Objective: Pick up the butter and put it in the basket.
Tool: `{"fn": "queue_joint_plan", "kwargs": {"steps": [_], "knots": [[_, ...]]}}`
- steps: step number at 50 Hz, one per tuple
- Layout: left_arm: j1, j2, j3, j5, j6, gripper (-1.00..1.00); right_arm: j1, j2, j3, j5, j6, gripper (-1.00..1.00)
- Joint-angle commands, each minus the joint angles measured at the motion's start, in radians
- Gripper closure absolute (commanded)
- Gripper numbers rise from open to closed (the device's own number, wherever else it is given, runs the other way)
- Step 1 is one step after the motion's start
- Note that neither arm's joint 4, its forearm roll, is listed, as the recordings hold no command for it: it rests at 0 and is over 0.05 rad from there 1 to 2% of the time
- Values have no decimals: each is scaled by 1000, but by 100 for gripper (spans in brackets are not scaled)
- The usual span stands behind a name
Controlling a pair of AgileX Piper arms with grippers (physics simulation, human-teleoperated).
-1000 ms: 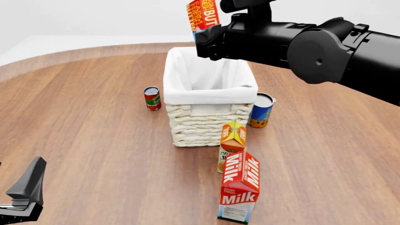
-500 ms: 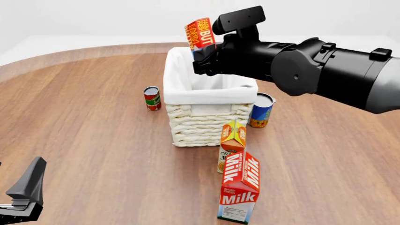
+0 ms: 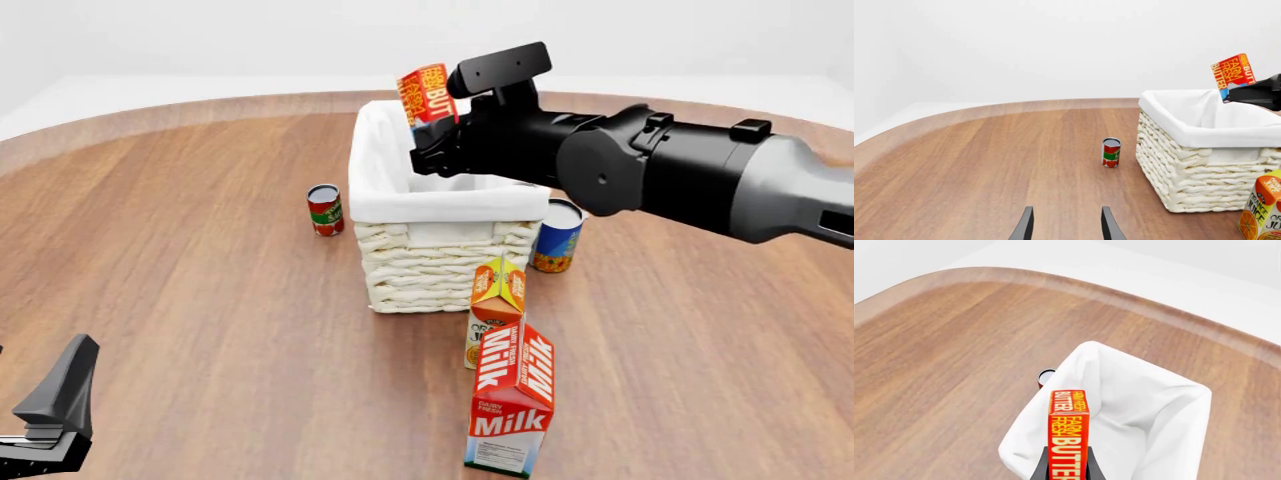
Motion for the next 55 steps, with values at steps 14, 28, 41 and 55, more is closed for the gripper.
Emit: {"fn": "queue_joint_plan", "kwargs": {"steps": [14,28,41,55], "knots": [[0,0,0,0,0,-100,-28,16,-7,-35,-1,100],[0,0,0,0,0,-100,-42,-1,-4,-36,-8,-100],[0,0,0,0,0,-100,-41,-8,-2,-38,-8,-100],[0,0,0,0,0,-100,-45,-17,5,-48,-7,-100]]}}
